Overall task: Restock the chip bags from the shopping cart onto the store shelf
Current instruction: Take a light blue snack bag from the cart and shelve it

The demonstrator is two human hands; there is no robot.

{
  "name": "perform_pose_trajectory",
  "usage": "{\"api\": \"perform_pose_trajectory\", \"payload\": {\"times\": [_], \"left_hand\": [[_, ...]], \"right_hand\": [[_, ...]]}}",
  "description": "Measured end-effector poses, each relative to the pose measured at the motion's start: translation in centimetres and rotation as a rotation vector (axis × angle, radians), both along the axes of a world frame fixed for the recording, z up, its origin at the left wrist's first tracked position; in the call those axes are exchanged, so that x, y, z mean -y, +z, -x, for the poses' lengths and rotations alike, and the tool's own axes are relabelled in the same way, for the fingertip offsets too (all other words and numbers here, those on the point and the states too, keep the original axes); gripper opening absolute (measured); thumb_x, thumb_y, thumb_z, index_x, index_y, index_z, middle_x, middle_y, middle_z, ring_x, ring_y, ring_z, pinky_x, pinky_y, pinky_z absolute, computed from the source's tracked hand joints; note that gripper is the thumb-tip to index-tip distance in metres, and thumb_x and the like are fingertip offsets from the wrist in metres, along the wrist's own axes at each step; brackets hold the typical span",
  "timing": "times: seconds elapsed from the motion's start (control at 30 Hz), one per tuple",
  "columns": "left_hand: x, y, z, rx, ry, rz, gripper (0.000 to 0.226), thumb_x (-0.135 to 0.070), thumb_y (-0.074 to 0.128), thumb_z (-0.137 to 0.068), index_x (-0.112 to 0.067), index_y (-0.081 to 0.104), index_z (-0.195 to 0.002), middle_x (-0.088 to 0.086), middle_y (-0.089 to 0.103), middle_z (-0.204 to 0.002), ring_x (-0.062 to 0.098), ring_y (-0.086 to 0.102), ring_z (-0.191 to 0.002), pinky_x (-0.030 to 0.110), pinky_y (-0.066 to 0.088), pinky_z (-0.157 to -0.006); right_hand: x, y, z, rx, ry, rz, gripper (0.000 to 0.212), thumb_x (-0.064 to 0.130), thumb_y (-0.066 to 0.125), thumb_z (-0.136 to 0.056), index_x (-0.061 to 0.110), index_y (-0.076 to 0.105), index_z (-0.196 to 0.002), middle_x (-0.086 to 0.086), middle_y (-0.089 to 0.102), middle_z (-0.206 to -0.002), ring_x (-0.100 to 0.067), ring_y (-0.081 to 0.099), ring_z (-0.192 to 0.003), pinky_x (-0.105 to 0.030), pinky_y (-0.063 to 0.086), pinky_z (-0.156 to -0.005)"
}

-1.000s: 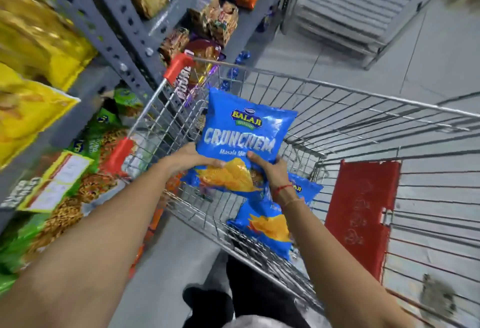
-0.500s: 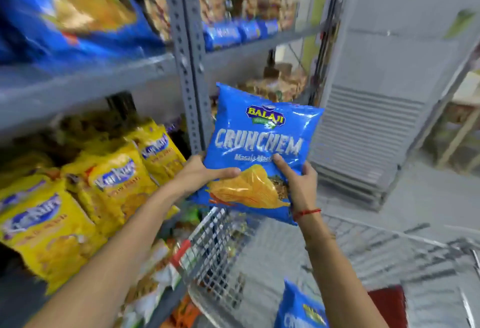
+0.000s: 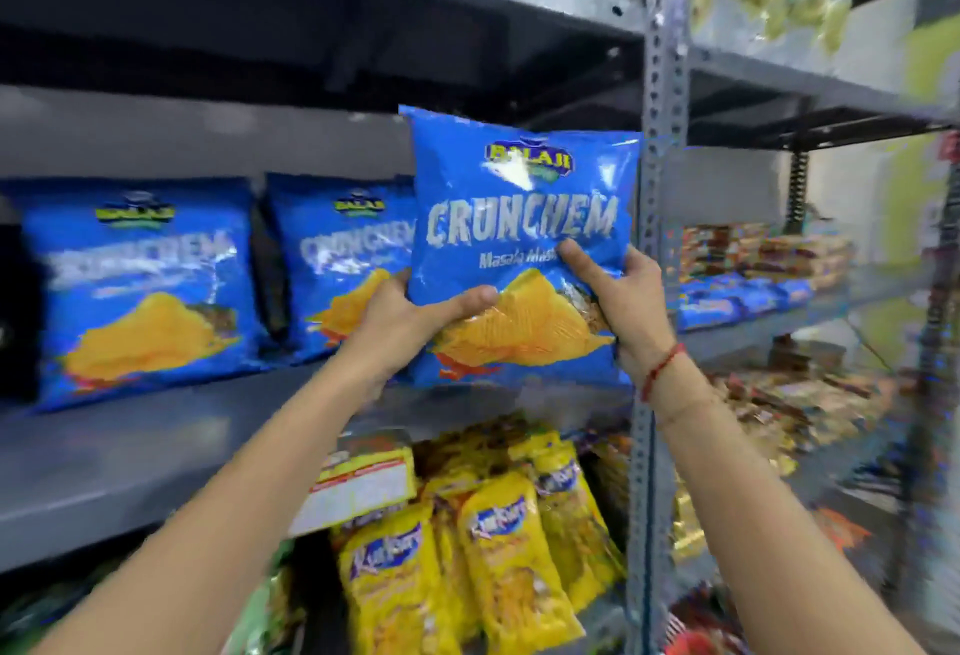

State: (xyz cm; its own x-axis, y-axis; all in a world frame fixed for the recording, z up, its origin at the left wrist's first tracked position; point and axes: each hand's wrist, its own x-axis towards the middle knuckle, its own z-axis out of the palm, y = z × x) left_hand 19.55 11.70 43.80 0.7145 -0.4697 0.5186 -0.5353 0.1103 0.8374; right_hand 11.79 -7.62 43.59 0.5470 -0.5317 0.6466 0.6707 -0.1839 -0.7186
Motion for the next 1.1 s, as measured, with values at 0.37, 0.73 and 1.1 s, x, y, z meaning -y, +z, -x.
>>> {"api": "perform_pose_trajectory", "payload": {"times": [0.37,0.73,1.1], "left_hand": [[-8.2,-0.6,-6.3,-0.304,0.276,-0.012,0.064,-0.051,0.084,-0.037,-0.022,0.063,-0.089,-0.013,0.074,-0.079,0.005,0.07,-0.068,0.018,0.051,-0.053],[-8.4,-1.7,-6.3,-0.225,0.509,-0.103,0.102,-0.053,0.081,-0.053,-0.014,0.037,-0.136,0.007,0.05,-0.138,0.025,0.052,-0.12,0.043,0.043,-0.103],[1.4,-9.9,6.3,0.57,0.411,0.087,0.035,-0.025,0.064,-0.081,-0.017,0.056,-0.114,-0.005,0.054,-0.111,0.011,0.053,-0.106,0.033,0.047,-0.091]], "right_hand": [[-7.0,0.4,-11.9,-0.237,0.2,0.072,0.023,0.03,0.081,-0.073,0.026,0.061,-0.062,0.02,0.066,-0.049,0.008,0.059,-0.047,-0.01,0.044,-0.046],[-6.8,-0.6,-11.7,-0.383,-0.136,0.254,0.077,0.05,0.072,-0.075,0.008,0.047,-0.135,-0.009,0.058,-0.114,-0.027,0.056,-0.114,-0.03,0.043,-0.087],[-1.0,-12.2,3.9,-0.224,-0.459,0.1,0.026,0.028,0.071,-0.082,0.021,0.059,-0.103,0.002,0.066,-0.088,0.004,0.061,-0.074,-0.006,0.046,-0.066]]}}
